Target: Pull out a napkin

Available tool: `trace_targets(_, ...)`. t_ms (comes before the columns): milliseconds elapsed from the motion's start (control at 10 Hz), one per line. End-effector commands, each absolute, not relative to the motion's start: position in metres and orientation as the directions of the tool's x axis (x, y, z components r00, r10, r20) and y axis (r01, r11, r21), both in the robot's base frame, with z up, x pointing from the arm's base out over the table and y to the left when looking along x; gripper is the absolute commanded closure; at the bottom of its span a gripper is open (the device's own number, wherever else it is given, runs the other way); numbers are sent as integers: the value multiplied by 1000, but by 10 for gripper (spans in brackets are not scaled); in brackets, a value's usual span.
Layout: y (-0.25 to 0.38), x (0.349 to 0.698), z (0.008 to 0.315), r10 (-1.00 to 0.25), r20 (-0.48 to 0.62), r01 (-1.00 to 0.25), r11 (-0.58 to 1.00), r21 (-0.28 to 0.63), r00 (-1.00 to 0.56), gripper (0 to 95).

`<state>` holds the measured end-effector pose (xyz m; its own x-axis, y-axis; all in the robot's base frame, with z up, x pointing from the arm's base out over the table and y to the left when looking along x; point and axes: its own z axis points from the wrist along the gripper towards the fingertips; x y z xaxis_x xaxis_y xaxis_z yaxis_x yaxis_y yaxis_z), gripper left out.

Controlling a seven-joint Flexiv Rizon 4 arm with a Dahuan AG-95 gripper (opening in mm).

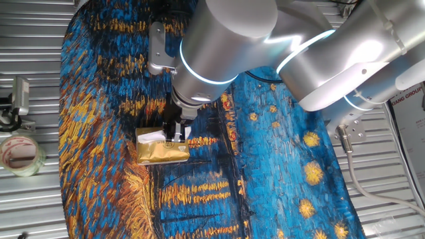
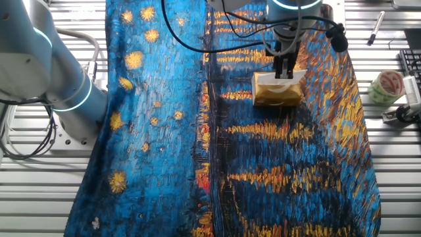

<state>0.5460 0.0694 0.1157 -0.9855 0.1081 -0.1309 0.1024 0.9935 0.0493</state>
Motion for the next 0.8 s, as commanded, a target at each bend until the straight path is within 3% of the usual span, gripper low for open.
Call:
trace_targets(100,70,547,117,107,-131,102,994,48,-986,950)
trace_targets(800,70,546,127,106,-118,102,994,43,-987,950)
